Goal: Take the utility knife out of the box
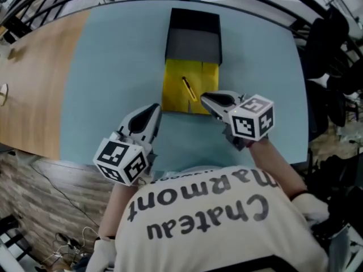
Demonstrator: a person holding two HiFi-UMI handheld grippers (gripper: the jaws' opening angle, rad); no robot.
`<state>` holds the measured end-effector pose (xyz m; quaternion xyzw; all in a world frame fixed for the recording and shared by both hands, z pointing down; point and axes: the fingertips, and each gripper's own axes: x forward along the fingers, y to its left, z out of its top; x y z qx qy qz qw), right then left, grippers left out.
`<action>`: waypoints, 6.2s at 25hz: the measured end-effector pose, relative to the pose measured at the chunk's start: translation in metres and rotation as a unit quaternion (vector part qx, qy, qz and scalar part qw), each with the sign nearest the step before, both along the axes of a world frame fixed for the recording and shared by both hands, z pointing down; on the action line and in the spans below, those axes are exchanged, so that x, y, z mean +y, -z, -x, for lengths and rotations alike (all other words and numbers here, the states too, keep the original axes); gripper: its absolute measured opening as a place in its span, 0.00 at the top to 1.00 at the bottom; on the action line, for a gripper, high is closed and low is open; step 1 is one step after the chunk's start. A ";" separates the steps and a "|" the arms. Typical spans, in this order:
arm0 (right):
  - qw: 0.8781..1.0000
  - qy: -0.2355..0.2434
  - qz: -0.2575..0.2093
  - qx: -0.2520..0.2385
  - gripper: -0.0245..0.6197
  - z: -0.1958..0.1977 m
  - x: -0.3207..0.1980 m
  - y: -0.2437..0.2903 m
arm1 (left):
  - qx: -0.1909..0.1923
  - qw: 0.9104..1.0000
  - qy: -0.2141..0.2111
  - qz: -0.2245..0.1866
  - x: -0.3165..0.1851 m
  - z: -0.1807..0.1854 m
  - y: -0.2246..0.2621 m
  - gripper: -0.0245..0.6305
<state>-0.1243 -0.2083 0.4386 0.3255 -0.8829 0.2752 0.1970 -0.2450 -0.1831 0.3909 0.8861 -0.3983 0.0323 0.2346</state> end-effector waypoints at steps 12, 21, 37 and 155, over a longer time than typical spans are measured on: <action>0.993 0.002 0.066 0.096 0.88 0.012 -0.027 -0.037 | -0.015 0.999 -0.007 0.030 -0.010 0.028 -0.028 0.96; 0.982 0.000 0.134 0.135 0.81 0.024 -0.048 -0.078 | -0.004 0.999 0.012 0.046 -0.013 0.041 -0.044 0.96; 0.946 -0.047 0.194 0.256 0.70 0.008 -0.061 -0.125 | 0.004 0.997 0.027 0.074 0.004 0.043 -0.061 0.96; 0.985 -0.107 0.052 -0.127 0.84 -0.283 0.190 -0.030 | 0.016 0.973 0.214 0.087 0.259 -0.179 -0.056 0.96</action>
